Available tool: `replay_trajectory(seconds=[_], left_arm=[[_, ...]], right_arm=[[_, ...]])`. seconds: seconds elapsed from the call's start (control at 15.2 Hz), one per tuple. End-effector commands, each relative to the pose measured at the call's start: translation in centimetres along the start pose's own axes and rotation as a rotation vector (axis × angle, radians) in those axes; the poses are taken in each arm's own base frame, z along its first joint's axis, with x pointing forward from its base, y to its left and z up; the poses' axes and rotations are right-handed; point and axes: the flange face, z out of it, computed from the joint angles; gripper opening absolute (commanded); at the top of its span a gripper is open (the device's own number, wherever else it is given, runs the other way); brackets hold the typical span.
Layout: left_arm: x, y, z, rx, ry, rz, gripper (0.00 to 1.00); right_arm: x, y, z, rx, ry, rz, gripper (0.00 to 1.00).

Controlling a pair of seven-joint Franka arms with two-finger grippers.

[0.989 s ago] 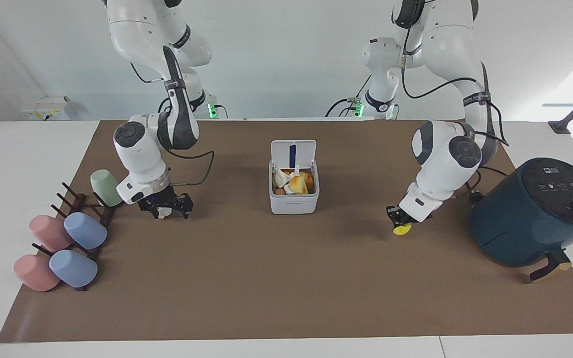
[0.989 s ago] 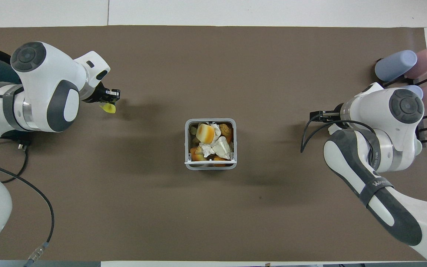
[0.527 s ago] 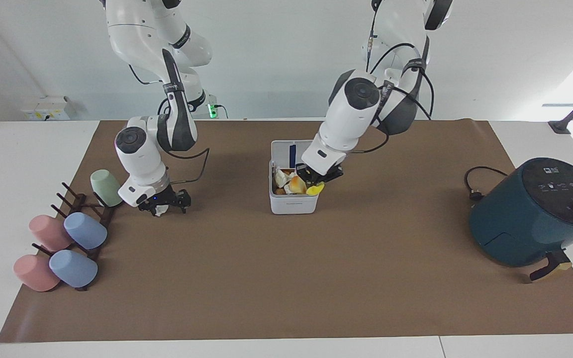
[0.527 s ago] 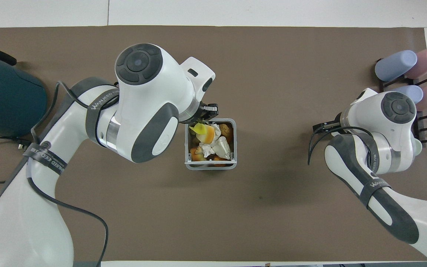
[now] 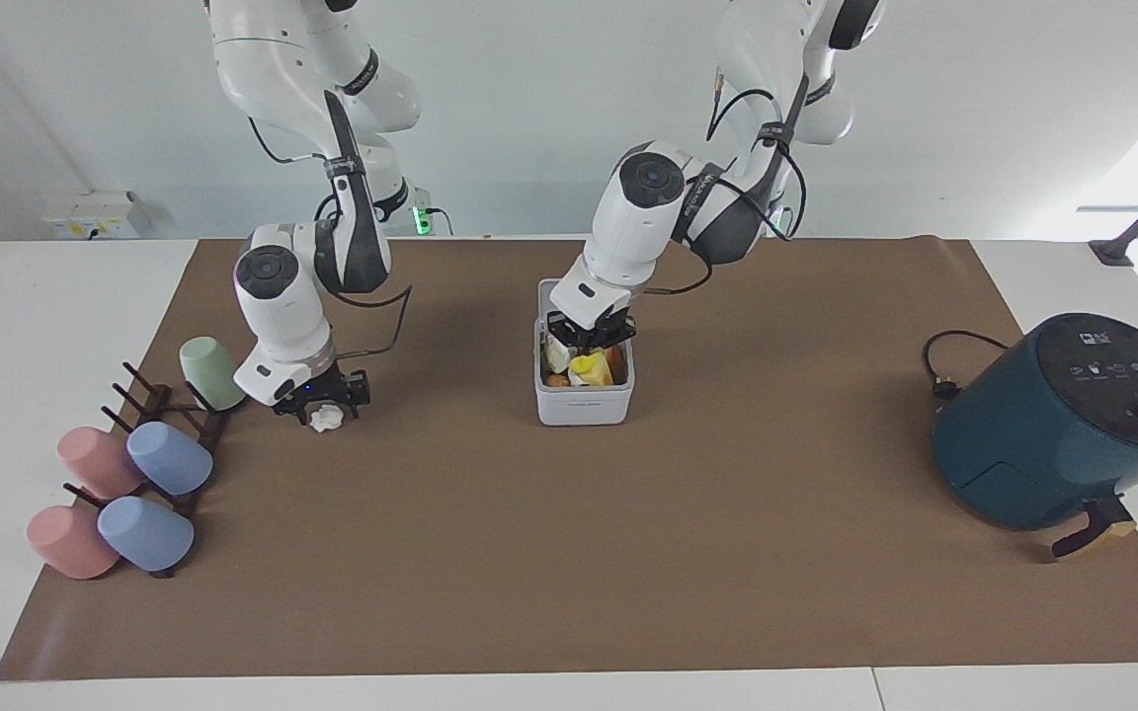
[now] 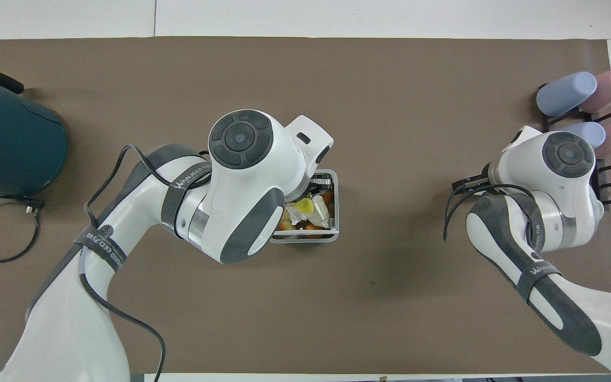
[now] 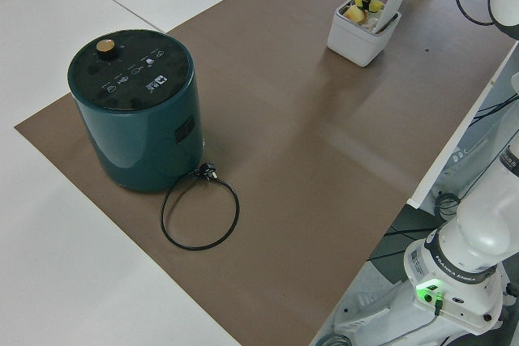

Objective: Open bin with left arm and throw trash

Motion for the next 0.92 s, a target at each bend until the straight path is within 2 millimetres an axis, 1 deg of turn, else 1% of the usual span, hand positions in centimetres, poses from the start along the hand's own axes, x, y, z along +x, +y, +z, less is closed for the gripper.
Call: replay_trajectory(seconds=[0.0, 0.07, 0.13, 0.26, 0.4, 0.46, 0.53, 0.59, 0.66, 0.86], left_arm=[[-1.3, -0.7, 1.0, -0.002, 0.005, -0.014, 0.00], [-1.9, -0.2, 1.8, 0.002, 0.005, -0.007, 0.00], [-2.2, -0.3, 2.5, 0.005, 0.005, -0.003, 0.00], [-2.3, -0.4, 2.8, 0.005, 0.007, -0.004, 0.00], [-2.2, -0.5, 2.7, 0.009, 0.006, -0.003, 0.00], [-2.1, -0.4, 2.6, 0.009, 0.005, -0.001, 0.00], [-2.1, -0.4, 2.5, 0.010, 0.005, -0.001, 0.32], [-2.1, -0.4, 2.1, 0.009, 0.006, 0.001, 0.96], [-2.0, -0.2, 1.2, 0.008, 0.007, 0.002, 1.00], [-1.3, 0.4, -2.1, 0.013, -0.013, 0.007, 1.00]], right_arm=[[-0.6, 0.2, -0.3, -0.011, 0.011, -0.026, 0.00], [-0.7, 0.2, -0.3, -0.011, 0.006, -0.024, 0.00], [-0.6, 0.0, -0.3, -0.011, 0.007, -0.026, 0.00], [-0.1, -0.2, -0.9, -0.012, 0.018, -0.015, 0.00], [1.0, -0.3, -2.6, -0.008, 0.014, 0.028, 0.00], [1.6, -0.7, -3.8, -0.009, 0.003, 0.042, 0.00], [2.3, -2.0, -5.2, -0.007, -0.003, 0.038, 0.00], [3.0, -2.8, -6.8, -0.005, -0.001, 0.057, 0.00], [3.6, -3.3, -8.3, 0.005, 0.008, 0.084, 0.00], [5.2, -5.6, -12.5, 0.086, 0.029, 0.144, 0.00]])
